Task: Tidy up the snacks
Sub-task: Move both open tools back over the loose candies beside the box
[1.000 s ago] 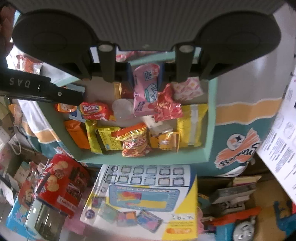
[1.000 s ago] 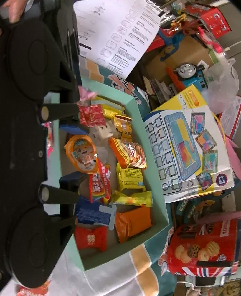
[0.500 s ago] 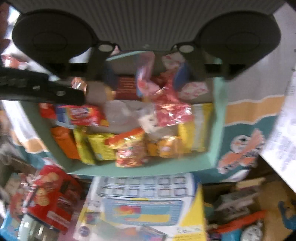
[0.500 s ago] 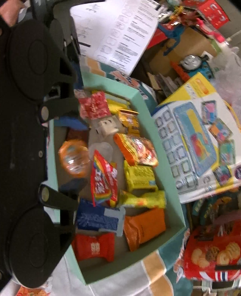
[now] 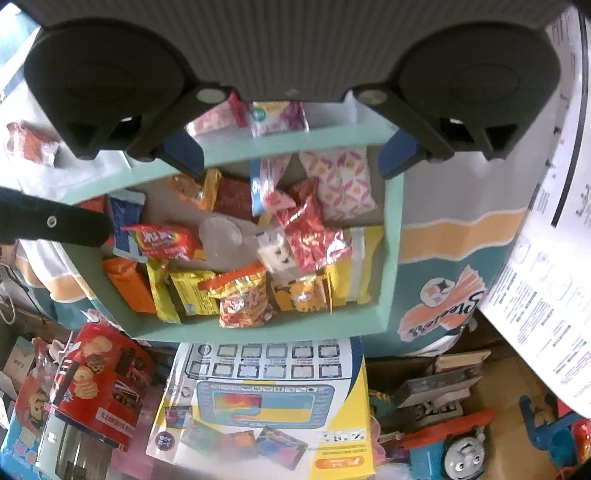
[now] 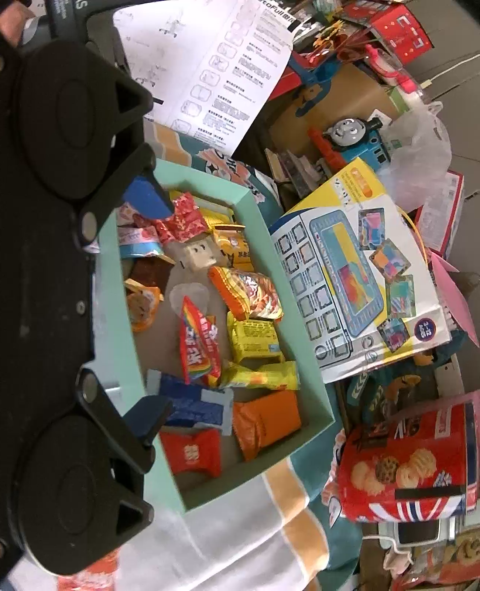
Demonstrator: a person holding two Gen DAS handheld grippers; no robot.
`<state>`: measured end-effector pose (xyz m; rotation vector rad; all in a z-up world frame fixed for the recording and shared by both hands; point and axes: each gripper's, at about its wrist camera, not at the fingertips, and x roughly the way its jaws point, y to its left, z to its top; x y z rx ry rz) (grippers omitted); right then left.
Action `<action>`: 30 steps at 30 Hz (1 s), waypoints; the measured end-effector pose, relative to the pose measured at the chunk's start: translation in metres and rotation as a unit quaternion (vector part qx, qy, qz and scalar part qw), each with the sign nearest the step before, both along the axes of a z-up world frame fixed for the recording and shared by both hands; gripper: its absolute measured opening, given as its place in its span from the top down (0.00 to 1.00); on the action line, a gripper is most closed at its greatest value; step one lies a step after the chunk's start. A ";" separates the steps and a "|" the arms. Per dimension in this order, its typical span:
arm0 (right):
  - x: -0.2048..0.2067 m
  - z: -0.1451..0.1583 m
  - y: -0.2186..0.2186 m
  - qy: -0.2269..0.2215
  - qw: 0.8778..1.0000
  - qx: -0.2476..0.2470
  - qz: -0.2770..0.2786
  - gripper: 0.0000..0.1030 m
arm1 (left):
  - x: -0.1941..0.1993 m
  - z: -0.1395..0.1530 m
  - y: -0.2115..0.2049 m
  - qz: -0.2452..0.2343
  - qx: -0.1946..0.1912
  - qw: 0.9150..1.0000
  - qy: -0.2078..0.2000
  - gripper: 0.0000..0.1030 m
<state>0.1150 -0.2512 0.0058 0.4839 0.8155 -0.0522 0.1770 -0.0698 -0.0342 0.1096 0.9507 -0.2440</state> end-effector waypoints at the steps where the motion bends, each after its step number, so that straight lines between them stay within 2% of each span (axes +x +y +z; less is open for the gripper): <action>1: -0.004 0.001 0.000 0.000 1.000 0.000 -0.002 0.00 | -0.005 0.001 0.001 0.001 0.001 1.000 0.001 0.00; 13: -0.045 0.007 0.008 0.000 1.000 -0.004 -0.005 0.00 | -0.048 -0.001 0.025 0.014 0.005 1.000 0.012 0.00; 21: -0.054 -0.012 0.018 0.022 1.000 -0.007 0.013 0.00 | -0.066 -0.036 0.048 0.034 0.005 0.997 0.062 0.00; 28: -0.060 -0.029 0.028 0.017 0.998 -0.027 0.048 0.00 | -0.075 -0.071 0.058 0.036 0.020 0.994 0.103 0.00; 30: -0.055 -0.032 0.029 0.025 0.998 -0.024 0.056 0.09 | -0.075 -0.077 0.060 0.038 0.030 0.993 0.105 0.00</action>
